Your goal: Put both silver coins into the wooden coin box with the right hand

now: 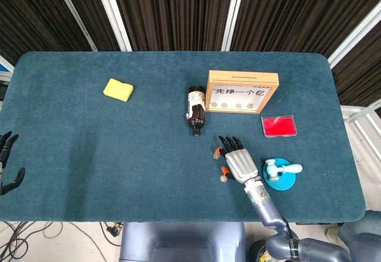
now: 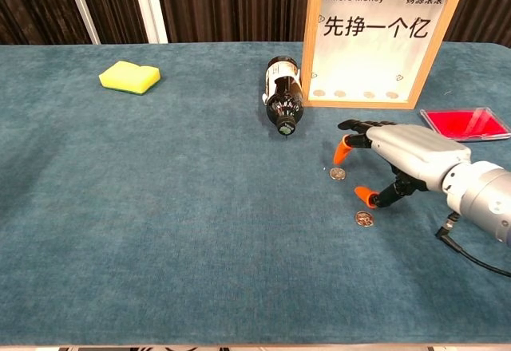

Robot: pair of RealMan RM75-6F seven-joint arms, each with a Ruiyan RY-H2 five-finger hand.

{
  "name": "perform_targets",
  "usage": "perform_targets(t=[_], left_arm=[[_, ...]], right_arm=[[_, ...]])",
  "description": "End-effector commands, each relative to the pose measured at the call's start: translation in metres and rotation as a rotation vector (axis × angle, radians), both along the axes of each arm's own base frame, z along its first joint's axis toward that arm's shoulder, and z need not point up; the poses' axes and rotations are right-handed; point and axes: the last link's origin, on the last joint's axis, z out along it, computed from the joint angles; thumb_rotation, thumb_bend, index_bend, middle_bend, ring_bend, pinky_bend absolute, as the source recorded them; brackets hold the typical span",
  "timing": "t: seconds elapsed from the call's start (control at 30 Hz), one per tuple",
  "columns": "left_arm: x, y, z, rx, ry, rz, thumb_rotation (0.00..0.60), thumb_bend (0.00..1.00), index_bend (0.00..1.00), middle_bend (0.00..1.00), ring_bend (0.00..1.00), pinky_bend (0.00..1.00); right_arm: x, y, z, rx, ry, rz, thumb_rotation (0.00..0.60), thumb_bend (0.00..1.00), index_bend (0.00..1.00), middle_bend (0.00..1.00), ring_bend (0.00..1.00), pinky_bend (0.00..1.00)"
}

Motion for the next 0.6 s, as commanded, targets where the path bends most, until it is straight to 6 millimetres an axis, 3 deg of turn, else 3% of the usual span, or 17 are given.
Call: perform_targets(t=[0.03,0.6], left_arm=[[0.0005,0.0002,-0.0003,0.000,0.002,-0.002,0.600,0.40,0.03,0.00,0.00,0.00],[-0.0001,0.0006,-0.0005,0.000,0.005,0.000,0.600,0.40,0.03,0.00,0.00,0.00]], right_arm=[[0.0005,0.0000,-0.0010,0.003,0.003,0.004,0.600,0.47,0.33,0.00,0.00,0.00],[0.0001,-0.0083,-0.0086,0.017,0.022,0.007,0.600,0.47,0.33,0.00,0.00,0.00]])
